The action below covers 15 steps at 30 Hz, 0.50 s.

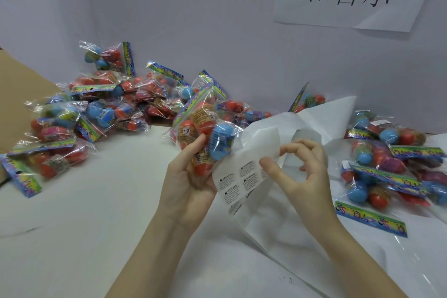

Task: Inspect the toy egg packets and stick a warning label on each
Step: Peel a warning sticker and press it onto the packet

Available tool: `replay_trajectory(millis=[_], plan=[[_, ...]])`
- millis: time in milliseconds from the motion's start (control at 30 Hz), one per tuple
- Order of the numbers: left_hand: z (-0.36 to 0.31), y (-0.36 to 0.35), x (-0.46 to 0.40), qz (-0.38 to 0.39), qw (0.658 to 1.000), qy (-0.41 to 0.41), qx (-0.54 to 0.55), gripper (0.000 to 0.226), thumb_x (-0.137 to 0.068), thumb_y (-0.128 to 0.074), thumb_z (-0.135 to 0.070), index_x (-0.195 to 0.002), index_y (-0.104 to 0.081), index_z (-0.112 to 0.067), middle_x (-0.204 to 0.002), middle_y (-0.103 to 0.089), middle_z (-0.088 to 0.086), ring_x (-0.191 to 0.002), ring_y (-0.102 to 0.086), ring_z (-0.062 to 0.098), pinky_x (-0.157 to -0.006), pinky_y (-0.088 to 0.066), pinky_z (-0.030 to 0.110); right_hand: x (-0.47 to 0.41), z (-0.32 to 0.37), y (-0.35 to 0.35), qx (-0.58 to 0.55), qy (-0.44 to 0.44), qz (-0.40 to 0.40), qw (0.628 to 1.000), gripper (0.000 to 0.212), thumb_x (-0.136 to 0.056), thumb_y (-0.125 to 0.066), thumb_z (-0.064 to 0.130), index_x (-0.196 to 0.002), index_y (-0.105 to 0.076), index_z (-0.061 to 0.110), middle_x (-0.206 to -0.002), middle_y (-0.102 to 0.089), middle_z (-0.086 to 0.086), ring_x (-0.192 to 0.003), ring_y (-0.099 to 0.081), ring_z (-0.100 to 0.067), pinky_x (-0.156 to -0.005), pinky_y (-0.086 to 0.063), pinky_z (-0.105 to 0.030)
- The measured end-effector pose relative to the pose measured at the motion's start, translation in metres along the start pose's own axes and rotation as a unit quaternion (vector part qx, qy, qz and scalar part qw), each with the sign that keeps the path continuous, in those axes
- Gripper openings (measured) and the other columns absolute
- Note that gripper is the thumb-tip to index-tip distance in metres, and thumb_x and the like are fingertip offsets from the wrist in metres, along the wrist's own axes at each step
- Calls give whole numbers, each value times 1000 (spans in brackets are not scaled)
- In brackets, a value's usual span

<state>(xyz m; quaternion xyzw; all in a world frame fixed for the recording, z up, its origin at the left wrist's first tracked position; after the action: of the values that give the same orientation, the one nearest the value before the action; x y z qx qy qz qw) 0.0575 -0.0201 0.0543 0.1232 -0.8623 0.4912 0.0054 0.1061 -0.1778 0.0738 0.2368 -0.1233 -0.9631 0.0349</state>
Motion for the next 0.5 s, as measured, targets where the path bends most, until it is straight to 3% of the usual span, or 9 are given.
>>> replay_trajectory(millis=[100,233,300,367,500], plan=[[0,3,-1,-11,1000,-14,-21,21,-64,-64,-18,-77,-77,-12,-90,-74,7,-76,-71,16,-66,-58,25,1,6,4,19,22,-7,1000,27,-67,-81,24,-66,-55,29,-91,-43,13,-96,-42,-3,-78,-29,-3],[1,8,-3,-34,998,-26,-37,20,-65,-64,-20,-79,-78,-14,-93,-74,4,-81,-68,15,-72,-55,25,2,9,-3,-34,22,28,999,14,-69,-66,28,-69,-57,17,-74,-59,7,-72,-48,-4,-68,-35,-15],[2,8,-3,-34,998,-27,-39,20,-66,-64,-20,-79,-78,-14,-93,-74,4,-81,-69,15,-74,-55,26,3,6,-8,-92,0,46,995,13,-71,-68,24,-74,-56,23,-71,-63,6,-71,-55,-8,-71,-41,-22],[2,7,-4,-27,998,-27,-40,20,-68,-63,-20,-80,-78,-14,-93,-74,4,-81,-69,14,-75,-55,27,4,4,-10,-147,-24,57,987,31,-71,-73,19,-82,-50,37,-73,-70,2,-71,-61,-11,-72,-46,-32],[4,7,-5,-30,998,-27,-49,21,-67,-63,-19,-81,-78,-13,-93,-74,5,-80,-69,14,-76,-55,27,5,12,-13,-174,3,96,980,38,-73,-64,16,-88,-51,49,-74,-68,-11,-70,-62,-20,-75,-45,-41]])
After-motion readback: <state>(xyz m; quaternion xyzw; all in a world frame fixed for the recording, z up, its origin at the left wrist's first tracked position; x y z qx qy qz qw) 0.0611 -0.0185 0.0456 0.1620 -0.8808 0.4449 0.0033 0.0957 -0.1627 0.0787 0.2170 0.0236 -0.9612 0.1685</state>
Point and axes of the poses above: each hand's wrist, its own x-axis away from the middle knuckle, its own y-axis out of the back of the hand, z = x × y, the point moved 8 cm from there along -x, towards the middle knuckle
